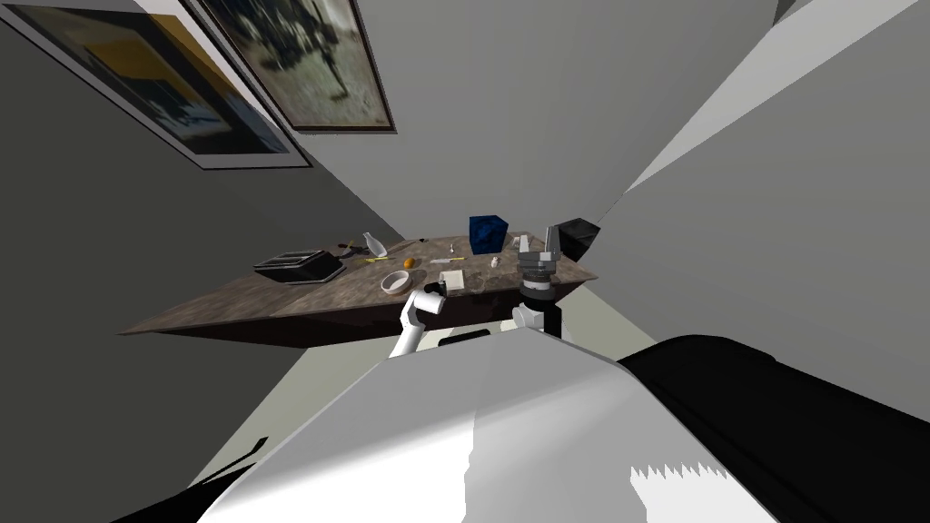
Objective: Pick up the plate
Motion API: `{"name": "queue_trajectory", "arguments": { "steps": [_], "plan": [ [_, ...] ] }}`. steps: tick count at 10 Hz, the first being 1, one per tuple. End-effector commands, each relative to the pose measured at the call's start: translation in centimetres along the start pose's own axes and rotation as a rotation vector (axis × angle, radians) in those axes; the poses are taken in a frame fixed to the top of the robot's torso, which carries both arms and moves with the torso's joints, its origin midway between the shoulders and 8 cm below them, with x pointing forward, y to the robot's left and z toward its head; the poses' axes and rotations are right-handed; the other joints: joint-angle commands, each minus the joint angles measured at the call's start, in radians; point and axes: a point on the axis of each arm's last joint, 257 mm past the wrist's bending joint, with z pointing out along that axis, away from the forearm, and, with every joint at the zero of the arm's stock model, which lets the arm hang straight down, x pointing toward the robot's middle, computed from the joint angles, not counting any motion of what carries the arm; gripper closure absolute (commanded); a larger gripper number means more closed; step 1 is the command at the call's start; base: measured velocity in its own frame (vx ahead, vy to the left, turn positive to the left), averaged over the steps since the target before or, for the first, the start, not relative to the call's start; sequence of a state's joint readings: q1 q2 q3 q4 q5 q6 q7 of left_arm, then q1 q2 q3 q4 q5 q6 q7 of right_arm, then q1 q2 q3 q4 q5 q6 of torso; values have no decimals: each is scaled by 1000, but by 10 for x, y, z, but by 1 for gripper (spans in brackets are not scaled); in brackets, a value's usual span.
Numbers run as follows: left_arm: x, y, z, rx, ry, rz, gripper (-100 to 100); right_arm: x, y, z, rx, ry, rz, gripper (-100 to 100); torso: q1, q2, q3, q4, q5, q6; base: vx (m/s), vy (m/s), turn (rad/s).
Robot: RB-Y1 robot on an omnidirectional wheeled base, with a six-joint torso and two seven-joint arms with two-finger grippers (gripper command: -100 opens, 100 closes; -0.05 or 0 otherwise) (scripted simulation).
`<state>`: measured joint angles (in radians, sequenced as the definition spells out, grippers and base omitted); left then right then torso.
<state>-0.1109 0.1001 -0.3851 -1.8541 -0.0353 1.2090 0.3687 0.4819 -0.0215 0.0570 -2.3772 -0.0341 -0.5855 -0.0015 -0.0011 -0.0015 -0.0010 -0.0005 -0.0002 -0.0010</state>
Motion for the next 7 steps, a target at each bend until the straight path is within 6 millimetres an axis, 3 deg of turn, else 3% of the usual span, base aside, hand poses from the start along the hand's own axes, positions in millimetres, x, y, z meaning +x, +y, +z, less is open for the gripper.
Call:
{"name": "queue_trajectory", "arguments": {
  "steps": [1, 5, 7],
  "plan": [
    [0, 0, 0, 0, 0, 0, 100, 0, 0, 0, 0, 0, 0, 0, 0, 0, 0, 0, 0, 0, 0, 0, 0],
    [0, 0, 0, 0, 0, 0, 100, 0, 0, 0, 0, 0, 0, 0, 1, 1, 1, 0, 0, 0, 0, 0, 0],
    [-4, 11, 2, -27, -8, -29, -100, 0, 0, 0, 0, 0, 0, 0, 1, 1, 1, 0, 0, 0, -49, -10, 15]
  ]
}}
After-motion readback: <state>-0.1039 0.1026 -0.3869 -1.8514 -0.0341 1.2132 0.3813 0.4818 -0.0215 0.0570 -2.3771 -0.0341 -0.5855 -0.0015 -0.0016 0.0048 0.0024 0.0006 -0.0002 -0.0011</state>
